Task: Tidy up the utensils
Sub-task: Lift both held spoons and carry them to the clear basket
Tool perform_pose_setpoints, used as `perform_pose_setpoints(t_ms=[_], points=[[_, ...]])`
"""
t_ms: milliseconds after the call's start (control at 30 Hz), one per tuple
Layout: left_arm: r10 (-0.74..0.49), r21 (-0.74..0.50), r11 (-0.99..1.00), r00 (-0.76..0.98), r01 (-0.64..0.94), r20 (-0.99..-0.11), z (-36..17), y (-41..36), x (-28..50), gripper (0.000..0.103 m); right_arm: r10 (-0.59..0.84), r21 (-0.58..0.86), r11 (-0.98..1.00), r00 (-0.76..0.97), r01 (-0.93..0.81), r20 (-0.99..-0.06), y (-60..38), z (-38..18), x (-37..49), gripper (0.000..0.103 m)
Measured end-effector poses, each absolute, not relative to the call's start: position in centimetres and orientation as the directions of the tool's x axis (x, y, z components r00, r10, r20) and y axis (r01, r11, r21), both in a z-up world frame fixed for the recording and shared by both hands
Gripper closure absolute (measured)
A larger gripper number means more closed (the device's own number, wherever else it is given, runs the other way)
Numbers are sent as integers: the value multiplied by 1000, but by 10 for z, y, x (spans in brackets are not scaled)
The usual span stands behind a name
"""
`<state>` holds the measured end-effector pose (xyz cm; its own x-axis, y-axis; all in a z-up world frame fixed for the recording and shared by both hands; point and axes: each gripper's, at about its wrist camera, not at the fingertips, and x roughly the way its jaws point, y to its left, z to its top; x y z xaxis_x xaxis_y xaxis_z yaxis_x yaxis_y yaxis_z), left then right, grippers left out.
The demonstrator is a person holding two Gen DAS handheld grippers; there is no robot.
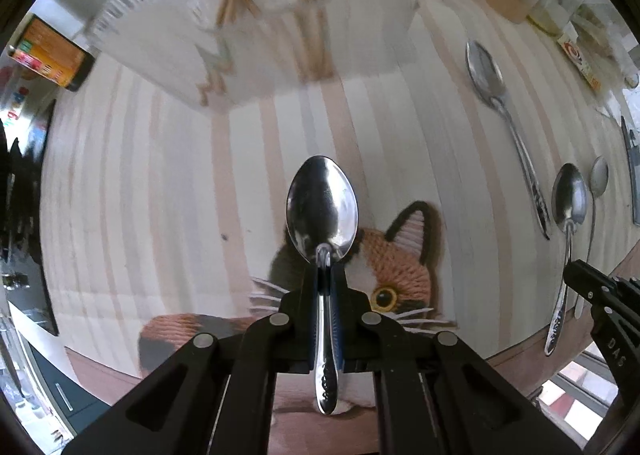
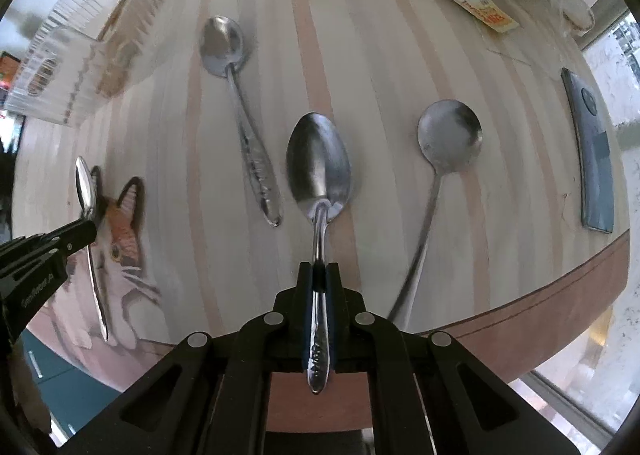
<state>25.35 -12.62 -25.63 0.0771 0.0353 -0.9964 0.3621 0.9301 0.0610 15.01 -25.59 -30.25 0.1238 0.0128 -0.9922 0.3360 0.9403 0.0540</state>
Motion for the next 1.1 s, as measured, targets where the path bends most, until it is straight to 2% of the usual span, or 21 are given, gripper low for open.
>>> perform_pose_setpoints(t_ms=[100, 400, 600, 667, 733, 767, 867, 900, 1000, 1100], points=[[27, 64, 931, 106, 360, -994, -242, -124, 252, 99, 33, 80, 942, 147, 327, -989, -255, -291, 147, 103], [-3, 51, 940, 159, 337, -987, -204, -110, 254, 99, 71, 135, 923, 184, 360, -980, -267, -280, 134, 103], [-1, 49, 946, 154, 322, -988, -210, -99, 251, 99, 116, 199, 892, 220, 407, -969, -290, -270, 131, 102], [-1, 45, 947, 141, 317, -990, -215, -96, 250, 99, 115, 186, 898, 196, 399, -974, -292, -273, 135, 96], [3, 43, 949, 130, 312, -992, -222, -95, 251, 99, 123, 178, 905, 163, 387, -979, -290, -279, 142, 75], [4, 44, 950, 126, 311, -992, -224, -95, 251, 99, 109, 160, 911, 153, 379, -982, -288, -282, 145, 75], [10, 46, 951, 119, 306, -993, -228, -93, 250, 99, 67, 99, 926, 100, 364, -993, -280, -300, 152, 79], [11, 47, 952, 119, 304, -993, -228, -93, 250, 99, 29, 73, 932, 127, 354, -991, -277, -298, 153, 96], [8, 43, 954, 117, 296, -993, -228, -90, 251, 99, -17, 21, 942, 110, 335, -994, -269, -300, 156, 96], [3, 39, 955, 123, 293, -992, -227, -87, 251, 99, 4, 43, 941, 116, 334, -993, -267, -301, 154, 98]])
